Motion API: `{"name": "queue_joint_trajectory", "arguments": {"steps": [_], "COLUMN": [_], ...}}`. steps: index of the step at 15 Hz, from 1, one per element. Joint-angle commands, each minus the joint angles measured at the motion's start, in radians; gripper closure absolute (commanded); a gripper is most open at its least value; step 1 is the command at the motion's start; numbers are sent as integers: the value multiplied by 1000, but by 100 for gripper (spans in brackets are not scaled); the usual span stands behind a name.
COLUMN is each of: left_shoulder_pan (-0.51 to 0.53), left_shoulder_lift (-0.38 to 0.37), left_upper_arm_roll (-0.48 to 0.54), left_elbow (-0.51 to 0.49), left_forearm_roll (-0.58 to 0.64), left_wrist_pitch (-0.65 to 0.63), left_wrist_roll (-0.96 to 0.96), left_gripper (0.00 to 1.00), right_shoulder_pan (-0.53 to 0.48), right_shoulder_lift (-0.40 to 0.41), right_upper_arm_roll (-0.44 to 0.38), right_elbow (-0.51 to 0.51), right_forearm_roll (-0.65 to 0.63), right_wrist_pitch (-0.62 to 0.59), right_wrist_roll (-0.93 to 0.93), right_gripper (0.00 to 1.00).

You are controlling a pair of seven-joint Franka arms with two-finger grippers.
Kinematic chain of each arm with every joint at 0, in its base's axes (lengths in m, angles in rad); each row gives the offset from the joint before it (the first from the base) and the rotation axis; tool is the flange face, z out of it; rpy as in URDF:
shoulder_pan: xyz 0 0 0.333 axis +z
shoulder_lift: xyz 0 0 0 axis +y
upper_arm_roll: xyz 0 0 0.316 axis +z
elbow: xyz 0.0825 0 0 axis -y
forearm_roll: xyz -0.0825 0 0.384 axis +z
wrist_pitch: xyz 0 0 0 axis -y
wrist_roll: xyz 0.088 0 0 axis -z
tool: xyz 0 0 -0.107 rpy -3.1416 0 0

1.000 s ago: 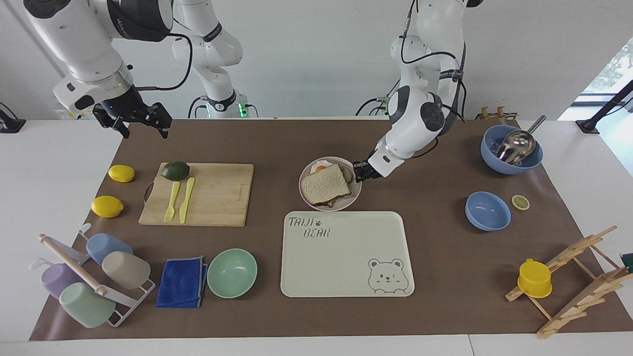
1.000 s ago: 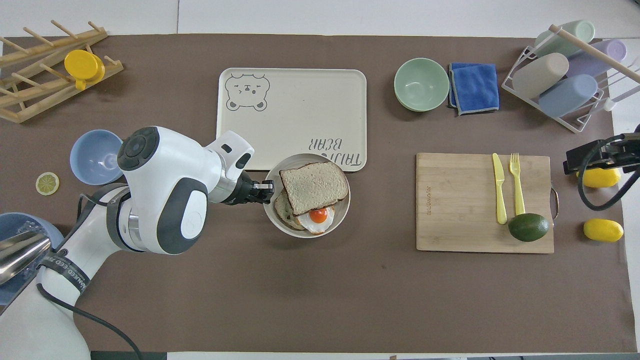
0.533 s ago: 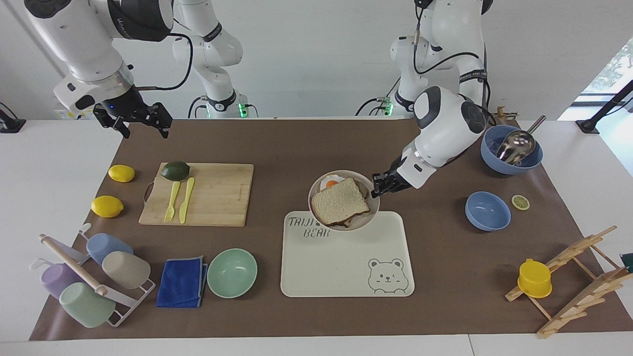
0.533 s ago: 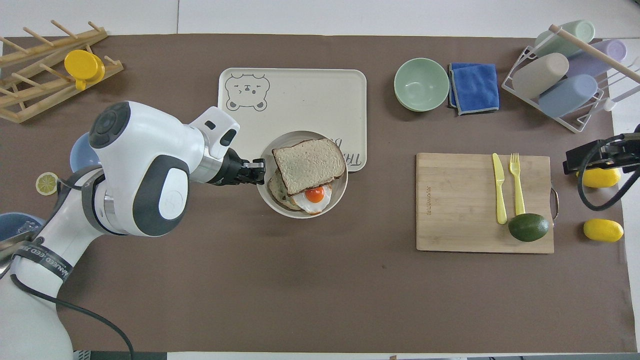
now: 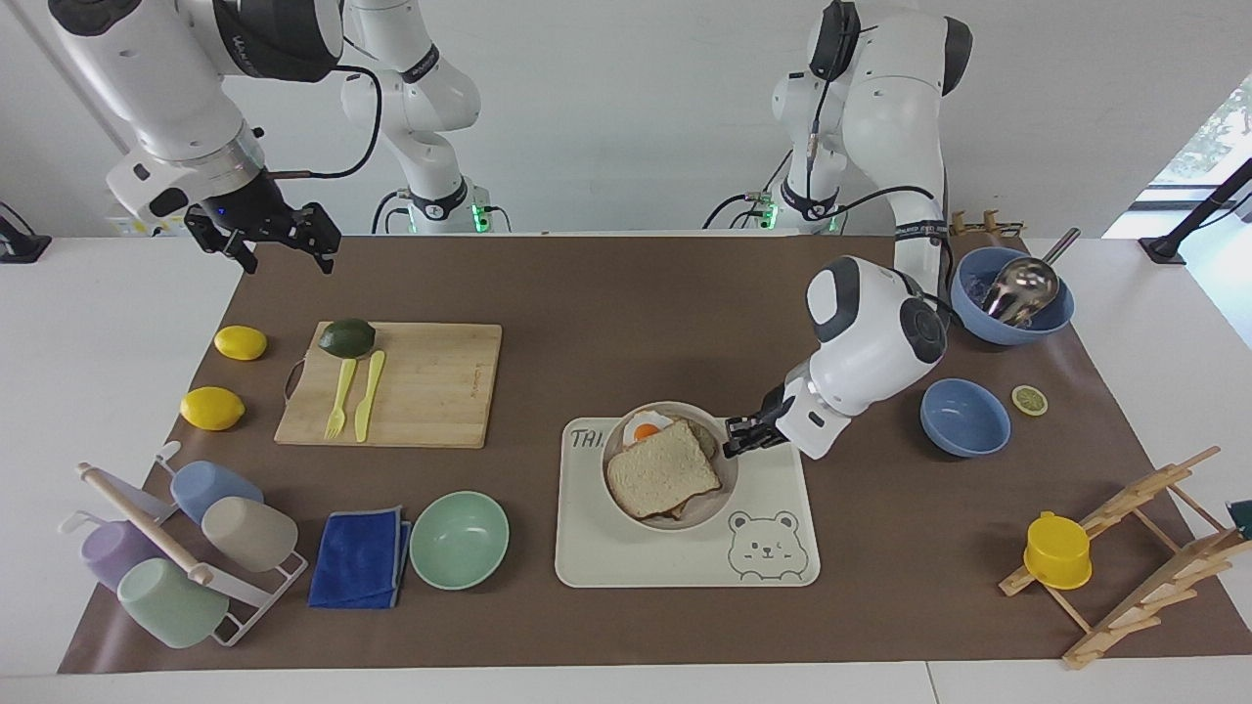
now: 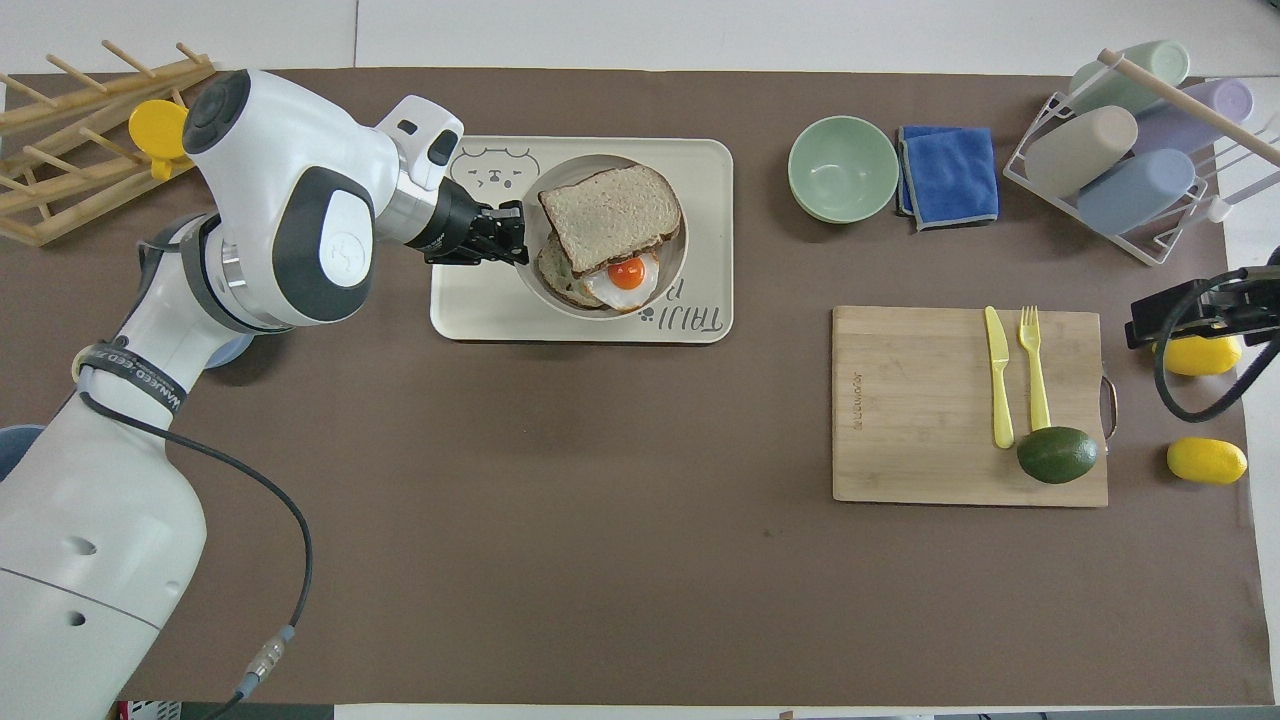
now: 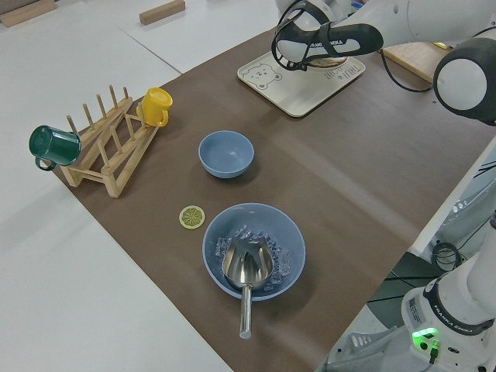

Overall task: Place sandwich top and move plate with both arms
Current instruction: 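Slide the plate with the left gripper onto the bear tray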

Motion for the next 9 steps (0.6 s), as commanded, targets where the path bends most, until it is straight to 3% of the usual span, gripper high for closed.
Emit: {"name": "queue_joint_trajectory", "arguments": {"steps": [1,5,9], "left_shoulder_pan": [1,-4,2], "left_shoulder_lift": [11,11,8], "left_upper_arm_roll": [2,3,3], "left_elbow": [25,-45,-62], "left_forearm_roll": [15,22,33], "left_wrist_pitch": [45,134,142], "left_wrist_roll": [0,3,5], "left_gripper": [100,100,100], "right_shoulder_pan": [-6,-6,-6], "right_shoulder_lift": [-9,-9,-9], "right_upper_arm_roll": [7,7,7], "right_elbow": [-7,-7,-7], "right_forearm_roll": [19,19,21], "right_wrist_pitch": [18,20,20], "right_wrist_roll": [18,19,19], "right_gripper": [0,0,0]}}
